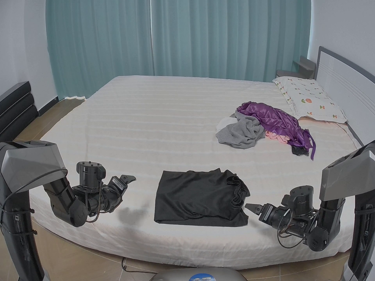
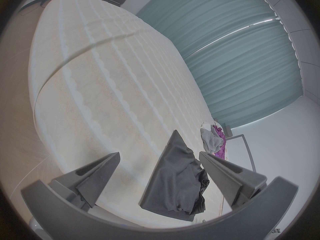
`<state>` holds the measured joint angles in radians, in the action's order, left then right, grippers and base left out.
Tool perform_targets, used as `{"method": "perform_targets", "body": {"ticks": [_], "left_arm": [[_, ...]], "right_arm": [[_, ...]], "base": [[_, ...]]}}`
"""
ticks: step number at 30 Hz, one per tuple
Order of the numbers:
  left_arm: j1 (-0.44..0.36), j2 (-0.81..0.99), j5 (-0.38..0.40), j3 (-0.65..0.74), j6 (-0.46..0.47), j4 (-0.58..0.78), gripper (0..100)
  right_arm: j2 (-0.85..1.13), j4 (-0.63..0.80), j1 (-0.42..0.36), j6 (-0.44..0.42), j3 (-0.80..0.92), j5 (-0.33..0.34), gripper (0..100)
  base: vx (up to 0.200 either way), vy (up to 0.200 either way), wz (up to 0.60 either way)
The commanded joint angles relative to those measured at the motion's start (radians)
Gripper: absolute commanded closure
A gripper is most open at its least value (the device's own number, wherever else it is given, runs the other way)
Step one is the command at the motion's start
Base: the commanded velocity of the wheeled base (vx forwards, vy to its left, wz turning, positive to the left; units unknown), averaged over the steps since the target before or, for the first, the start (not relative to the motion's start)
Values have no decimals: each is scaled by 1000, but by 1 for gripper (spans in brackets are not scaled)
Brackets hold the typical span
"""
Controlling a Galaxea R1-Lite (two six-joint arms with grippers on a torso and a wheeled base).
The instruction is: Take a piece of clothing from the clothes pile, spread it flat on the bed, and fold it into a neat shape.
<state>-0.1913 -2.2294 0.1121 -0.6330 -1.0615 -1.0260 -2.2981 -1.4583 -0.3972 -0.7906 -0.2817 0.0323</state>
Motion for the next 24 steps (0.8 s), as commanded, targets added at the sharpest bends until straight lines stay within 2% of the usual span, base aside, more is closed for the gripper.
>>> {"method": "perform_targets", "body": {"ticks": [1, 3, 7, 11, 14, 18, 24], "left_arm": [[0, -9, 0, 1, 0, -8, 0], [0, -7, 0, 7, -2, -9, 0], [0, -7, -2, 10, 0, -9, 0], [-2, -9, -6, 12, 2, -9, 0], [-2, -9, -6, 12, 2, -9, 0], [-2, -9, -8, 10, 5, -9, 0], [-2, -10, -8, 12, 8, -9, 0]], "right_arm": [[-21, 177, -49, 57, -197, -9, 0], [-32, 276, -88, 62, -284, -14, 0], [-27, 365, -94, 68, -360, -15, 0], [-41, 496, -94, 128, -473, -17, 0], [-87, 516, -94, 142, -519, -32, 0], [-126, 532, -95, 211, -545, -108, 0], [-89, 604, -52, 234, -516, -124, 0]], "base": [[0, 0, 0], [0, 0, 0], [0, 0, 0], [0, 0, 0], [0, 0, 0], [0, 0, 0], [0, 0, 0]]}}
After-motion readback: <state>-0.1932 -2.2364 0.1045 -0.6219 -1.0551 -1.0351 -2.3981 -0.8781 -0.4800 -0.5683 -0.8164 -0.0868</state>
